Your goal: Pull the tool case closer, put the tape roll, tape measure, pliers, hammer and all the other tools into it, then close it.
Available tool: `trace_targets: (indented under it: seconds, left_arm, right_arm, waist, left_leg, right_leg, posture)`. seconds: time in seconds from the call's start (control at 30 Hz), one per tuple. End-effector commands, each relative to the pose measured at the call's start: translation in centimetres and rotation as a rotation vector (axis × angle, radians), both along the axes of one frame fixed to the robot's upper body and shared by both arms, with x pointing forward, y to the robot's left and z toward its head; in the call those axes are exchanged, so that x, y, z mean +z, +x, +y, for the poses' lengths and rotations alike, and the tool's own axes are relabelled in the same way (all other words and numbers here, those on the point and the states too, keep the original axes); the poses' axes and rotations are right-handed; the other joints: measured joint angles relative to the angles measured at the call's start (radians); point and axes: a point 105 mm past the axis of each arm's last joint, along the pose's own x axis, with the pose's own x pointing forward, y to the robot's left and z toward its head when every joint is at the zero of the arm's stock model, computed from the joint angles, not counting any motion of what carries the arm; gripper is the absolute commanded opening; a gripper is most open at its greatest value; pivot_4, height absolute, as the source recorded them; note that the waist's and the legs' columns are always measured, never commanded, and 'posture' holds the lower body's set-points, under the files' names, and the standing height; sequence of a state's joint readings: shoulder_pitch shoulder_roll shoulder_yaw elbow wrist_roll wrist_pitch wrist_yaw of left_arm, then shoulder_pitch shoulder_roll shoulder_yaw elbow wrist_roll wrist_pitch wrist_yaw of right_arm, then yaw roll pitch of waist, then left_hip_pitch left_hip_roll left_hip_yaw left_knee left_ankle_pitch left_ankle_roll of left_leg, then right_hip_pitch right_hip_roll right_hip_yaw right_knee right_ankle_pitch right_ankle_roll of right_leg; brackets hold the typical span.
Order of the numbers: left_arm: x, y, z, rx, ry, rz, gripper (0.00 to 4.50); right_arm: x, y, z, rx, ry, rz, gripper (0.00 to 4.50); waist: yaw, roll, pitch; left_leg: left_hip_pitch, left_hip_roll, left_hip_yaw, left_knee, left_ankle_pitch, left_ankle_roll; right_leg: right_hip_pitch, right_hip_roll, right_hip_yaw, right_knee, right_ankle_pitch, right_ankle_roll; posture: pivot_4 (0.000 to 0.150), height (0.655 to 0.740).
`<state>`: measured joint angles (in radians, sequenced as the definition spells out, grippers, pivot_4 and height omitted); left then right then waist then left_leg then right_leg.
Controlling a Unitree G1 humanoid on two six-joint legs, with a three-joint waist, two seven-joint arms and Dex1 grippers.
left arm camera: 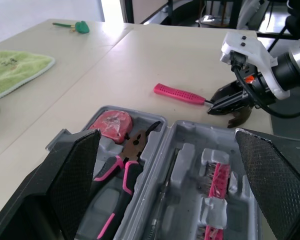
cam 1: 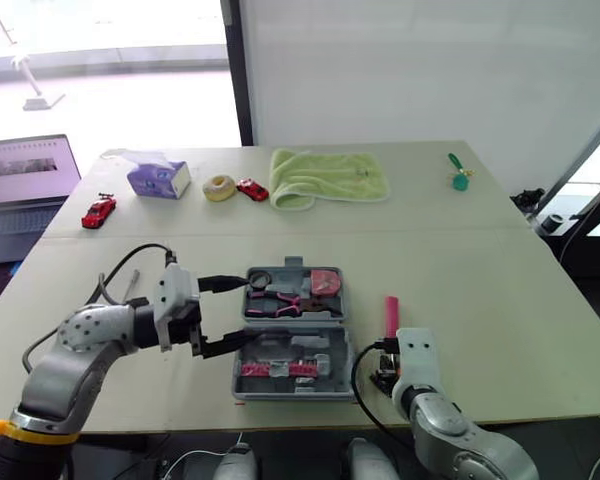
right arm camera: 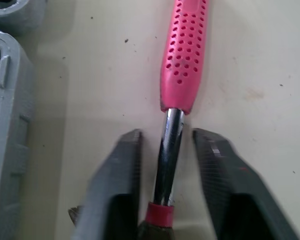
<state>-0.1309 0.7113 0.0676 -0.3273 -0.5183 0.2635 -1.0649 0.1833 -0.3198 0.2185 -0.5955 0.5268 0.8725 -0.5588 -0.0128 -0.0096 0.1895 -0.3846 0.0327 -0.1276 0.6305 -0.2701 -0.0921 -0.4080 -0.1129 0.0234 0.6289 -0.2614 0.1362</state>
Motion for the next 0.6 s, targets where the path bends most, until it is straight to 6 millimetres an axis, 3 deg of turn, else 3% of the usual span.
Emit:
trace_targets:
  seconds: [0.03, 0.23, 0.37, 0.5, 0.6]
  left_arm:
    - [1.3, 0.0, 0.0, -0.004, -0.003, -0.056, 4.5]
    - [1.2, 0.3, 0.2, 0.004, -0.013, -0.057, 4.5]
    - [0.8, 0.2, 0.5, 0.008, -0.016, -0.053, 4.5]
    - [0.4, 0.2, 1.2, 0.016, -0.013, -0.043, 4.5]
    - [0.1, 0.2, 1.7, 0.021, -0.01, -0.035, 4.5]
  right_arm:
    - [-0.9, -0.6, -1.5, -0.043, -0.061, 0.042, 0.05]
    - [0.6, -0.2, -2.9, -0.087, -0.092, -0.017, 0.05]
    - [4.1, 0.8, -4.0, -0.057, -0.143, -0.145, 0.05]
    - [9.1, 1.6, -2.8, 0.196, -0.215, -0.294, 0.05]
    - [11.4, 1.8, -1.0, 0.441, -0.229, -0.319, 0.05]
  waist:
    - [0.0, 0.0, 0.0]
    - [0.001, 0.0, 0.0]
    - [-0.002, 0.001, 0.0]
    - [-0.009, 0.002, 0.001]
    - [-0.009, 0.003, 0.001]
  left_leg:
    - [0.0, 0.0, 0.0, 0.0, 0.0, 0.0]
    - [0.0, 0.0, 0.0, 0.0, 0.0, 0.0]
    - [0.0, 0.0, 0.0, 0.0, 0.0, 0.0]
    - [-0.001, 0.0, 0.0, -0.001, 0.0, 0.0]
    - [0.0, 0.0, 0.0, -0.001, 0.0, 0.0]
  right_leg:
    - [0.0, 0.0, 0.0, 0.0, 0.0, 0.0]
    - [0.0, 0.0, 0.0, 0.0, 0.0, 0.0]
    - [0.0, 0.0, 0.0, 0.0, 0.0, 0.0]
    - [-0.002, 0.0, 0.0, 0.001, 0.0, 0.0]
    - [-0.001, 0.0, 0.0, 0.001, 0.0, 0.0]
  posture:
    - [0.15, 0.74]
    - [0.15, 0.74]
    - [0.15, 0.74]
    - [0.15, 0.74]
    - [0.15, 0.74]
